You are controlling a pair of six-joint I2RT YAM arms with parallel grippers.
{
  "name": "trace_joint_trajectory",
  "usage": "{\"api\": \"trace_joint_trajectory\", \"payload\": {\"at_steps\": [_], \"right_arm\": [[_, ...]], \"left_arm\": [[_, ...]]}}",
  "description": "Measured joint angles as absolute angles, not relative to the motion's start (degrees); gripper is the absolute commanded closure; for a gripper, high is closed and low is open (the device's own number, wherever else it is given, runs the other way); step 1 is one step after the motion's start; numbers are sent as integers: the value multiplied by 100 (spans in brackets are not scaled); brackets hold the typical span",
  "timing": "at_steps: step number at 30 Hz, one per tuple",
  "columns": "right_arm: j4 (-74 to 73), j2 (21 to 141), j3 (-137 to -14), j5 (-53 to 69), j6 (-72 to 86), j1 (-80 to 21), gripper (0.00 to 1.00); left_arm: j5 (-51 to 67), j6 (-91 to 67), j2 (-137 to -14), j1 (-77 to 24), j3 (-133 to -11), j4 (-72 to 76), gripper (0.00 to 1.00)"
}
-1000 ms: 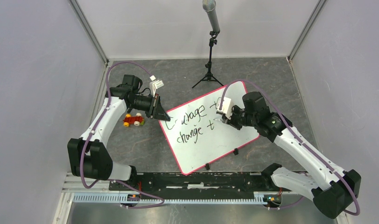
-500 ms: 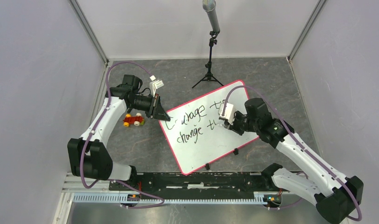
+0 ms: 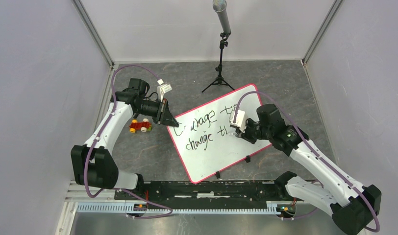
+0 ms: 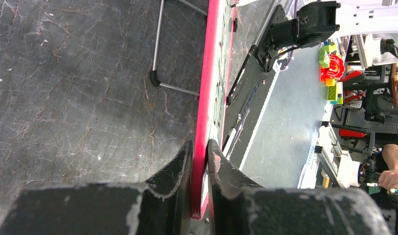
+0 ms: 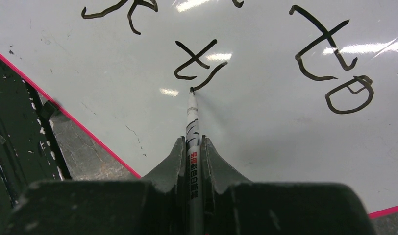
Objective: Write a sentence on the whiteboard
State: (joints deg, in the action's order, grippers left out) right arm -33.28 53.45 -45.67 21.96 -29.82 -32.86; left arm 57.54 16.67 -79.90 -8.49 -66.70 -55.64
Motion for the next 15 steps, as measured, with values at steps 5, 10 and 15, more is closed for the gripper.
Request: {"api": "trace_joint_trajectory", "payload": {"at_steps": [5, 10, 15], "right_arm": [[-3323, 5483, -4672, 2220, -2921, -3286, 100], [-3308, 5564, -4755, 2211, -2858, -3288, 100], [-3299, 5636, -4851, 2161, -2856, -3288, 100]], "left_arm": [[5752, 1667, -7990, -849, -6670, -5564, 98], [5752, 1667, -7990, -849, -6670, -5561, 98], [5752, 1667, -7990, -849, -6670, -5561, 98]]}}
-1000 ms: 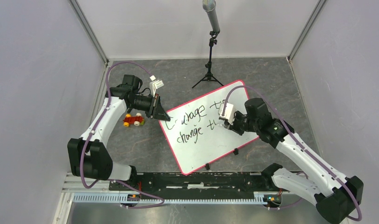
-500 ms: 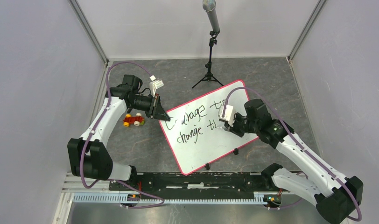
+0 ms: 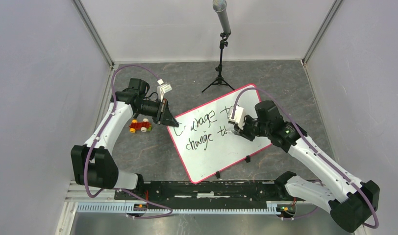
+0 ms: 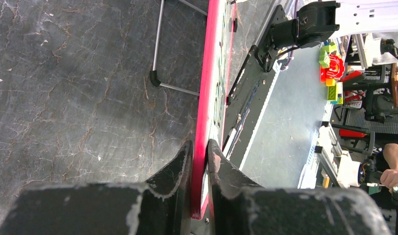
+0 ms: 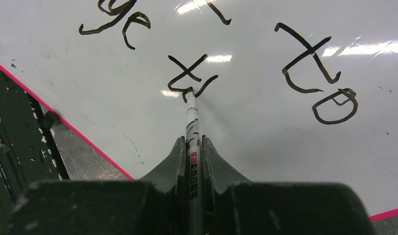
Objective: Write a sentence on the whiteboard
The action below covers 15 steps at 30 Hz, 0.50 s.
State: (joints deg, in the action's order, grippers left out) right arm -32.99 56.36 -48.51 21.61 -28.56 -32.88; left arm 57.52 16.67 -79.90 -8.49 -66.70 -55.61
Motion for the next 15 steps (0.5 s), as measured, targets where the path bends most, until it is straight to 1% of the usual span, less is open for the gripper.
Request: {"api": "trace_joint_trajectory", "payload": {"at_steps": [15], "right_arm": [[-3319, 5590, -4860, 2088, -2921, -3273, 100]], "left_arm": [[5754, 1667, -7990, -851, -6670, -5564, 98]]}}
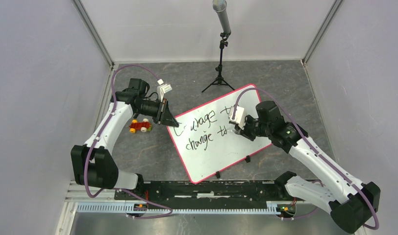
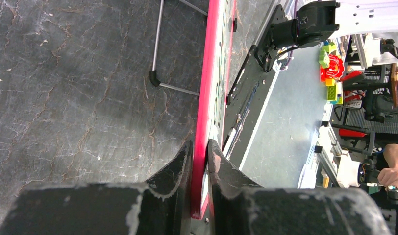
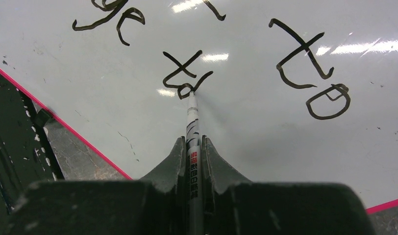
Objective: Write a sentence on the whiteboard
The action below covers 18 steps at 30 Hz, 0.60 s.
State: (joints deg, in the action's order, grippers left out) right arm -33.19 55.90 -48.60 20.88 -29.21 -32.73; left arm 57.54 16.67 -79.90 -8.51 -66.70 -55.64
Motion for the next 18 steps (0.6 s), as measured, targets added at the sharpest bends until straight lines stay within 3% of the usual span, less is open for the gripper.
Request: {"api": "trace_joint_trajectory", "payload": {"at_steps": [18], "right_arm": [[-3350, 5527, -4816, 2036, -2971, -3251, 100]], "left_arm": [[5752, 1667, -7990, -851, -6670, -5564, 98]]}}
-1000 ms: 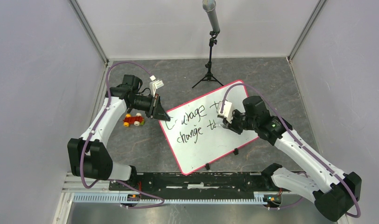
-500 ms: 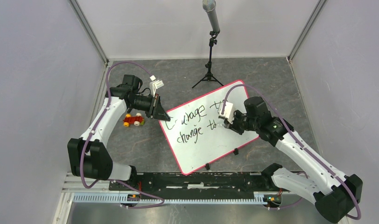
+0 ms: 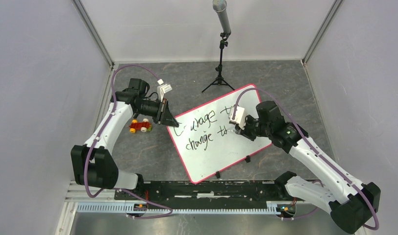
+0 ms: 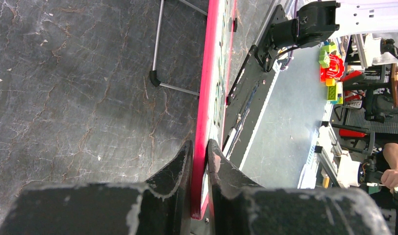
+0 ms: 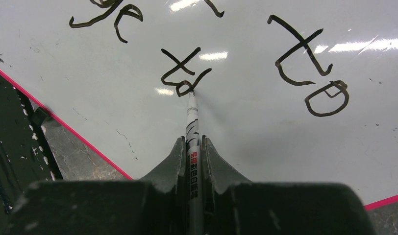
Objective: Write a sentence on the whiteboard
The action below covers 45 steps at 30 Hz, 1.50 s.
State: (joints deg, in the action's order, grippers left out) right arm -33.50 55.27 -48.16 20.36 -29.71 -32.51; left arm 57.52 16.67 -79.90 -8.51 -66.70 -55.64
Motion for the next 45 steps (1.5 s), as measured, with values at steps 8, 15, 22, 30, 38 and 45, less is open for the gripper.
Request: {"api": "trace_joint_trajectory", "payload": {"at_steps": [8, 15, 22, 30, 38, 45], "right_arm": [[-3328, 5610, -4908, 2021, -2963, -3251, 100], [-3328, 5603, -4928, 1907, -2980, -3245, 100], [-3334, 5548, -4930, 1798, -3009, -3208, 100], [-3389, 5424, -4757, 1925, -3103, -3181, 100], [-3581, 5360, -4672, 2067, -3179, -3181, 100], [-3793, 5354, -4969, 2029, -3177, -3175, 100]], "left_arm": [[5752, 1667, -7990, -854, -6670, -5564, 98], [5752, 1667, -7992, -854, -6670, -5561, 98], [5752, 1667, -8001, -854, -6674, -5564, 98], [5752, 1667, -8001, -856, -6676, -5564, 97], [5752, 1667, -8001, -856, -6676, -5566, 98], [5754, 1667, -8001, -860, -6676, -5568, 98]]}}
